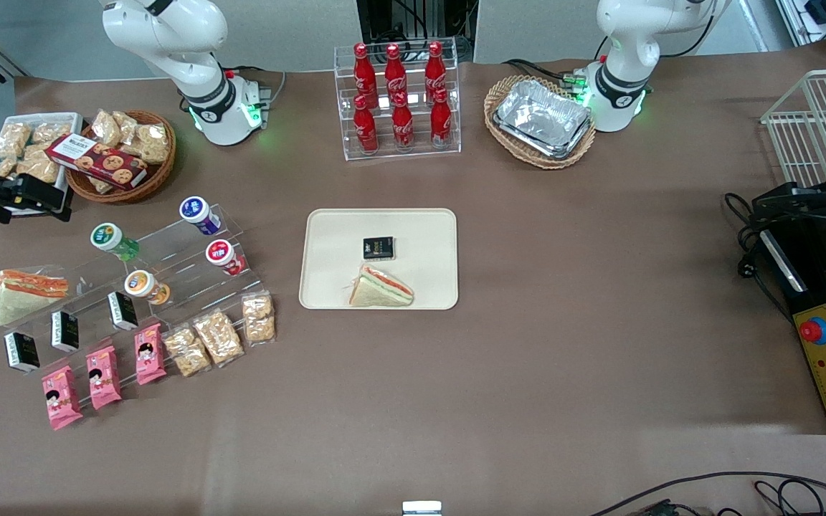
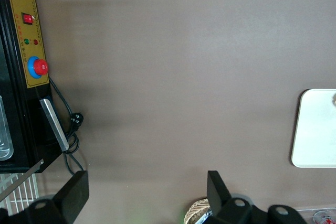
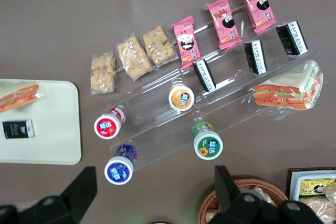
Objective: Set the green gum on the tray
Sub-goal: 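Move the right gripper toward the acrylic rack of yogurt cups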
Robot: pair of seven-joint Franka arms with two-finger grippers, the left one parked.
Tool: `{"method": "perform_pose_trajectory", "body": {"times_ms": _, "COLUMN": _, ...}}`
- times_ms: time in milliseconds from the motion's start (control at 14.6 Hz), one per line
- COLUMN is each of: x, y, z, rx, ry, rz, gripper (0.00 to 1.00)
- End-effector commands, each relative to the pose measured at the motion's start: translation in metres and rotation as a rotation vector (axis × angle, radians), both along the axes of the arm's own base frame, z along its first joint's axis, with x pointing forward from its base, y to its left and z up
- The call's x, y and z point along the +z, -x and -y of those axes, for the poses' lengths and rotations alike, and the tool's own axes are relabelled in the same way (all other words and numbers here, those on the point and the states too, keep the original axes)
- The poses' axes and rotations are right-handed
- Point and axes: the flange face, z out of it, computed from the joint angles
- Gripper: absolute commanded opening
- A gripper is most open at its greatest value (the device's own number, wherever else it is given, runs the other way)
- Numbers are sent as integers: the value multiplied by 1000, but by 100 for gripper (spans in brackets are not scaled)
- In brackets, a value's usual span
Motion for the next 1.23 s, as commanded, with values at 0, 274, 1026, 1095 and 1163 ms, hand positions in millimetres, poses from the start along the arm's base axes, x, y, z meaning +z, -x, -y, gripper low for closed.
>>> {"method": "perform_pose_trajectory", "body": {"times_ms": 0, "x": 5, "y": 36, "z": 4, "rx": 82, "ry": 3, "rz": 10, "gripper": 100}}
{"method": "perform_pose_trajectory", "body": {"times_ms": 274, "x": -3, "y": 75, "z": 19, "rx": 160, "ry": -4, "rz": 51, "gripper": 100}}
{"method": "perform_pose_trajectory", "body": {"times_ms": 1026, "x": -83, "y": 114, "z": 57, "rx": 192, "ry": 45, "rz": 126, "gripper": 100}}
{"method": "perform_pose_trajectory", "body": {"times_ms": 1095, "x": -95, "y": 116, "z": 61, "rx": 184, "ry": 42, "rz": 134, "gripper": 100}}
{"method": "perform_pose_trajectory", "body": {"times_ms": 1163, "x": -108, "y": 116, "z": 64, "rx": 177, "ry": 42, "rz": 144, "gripper": 100}}
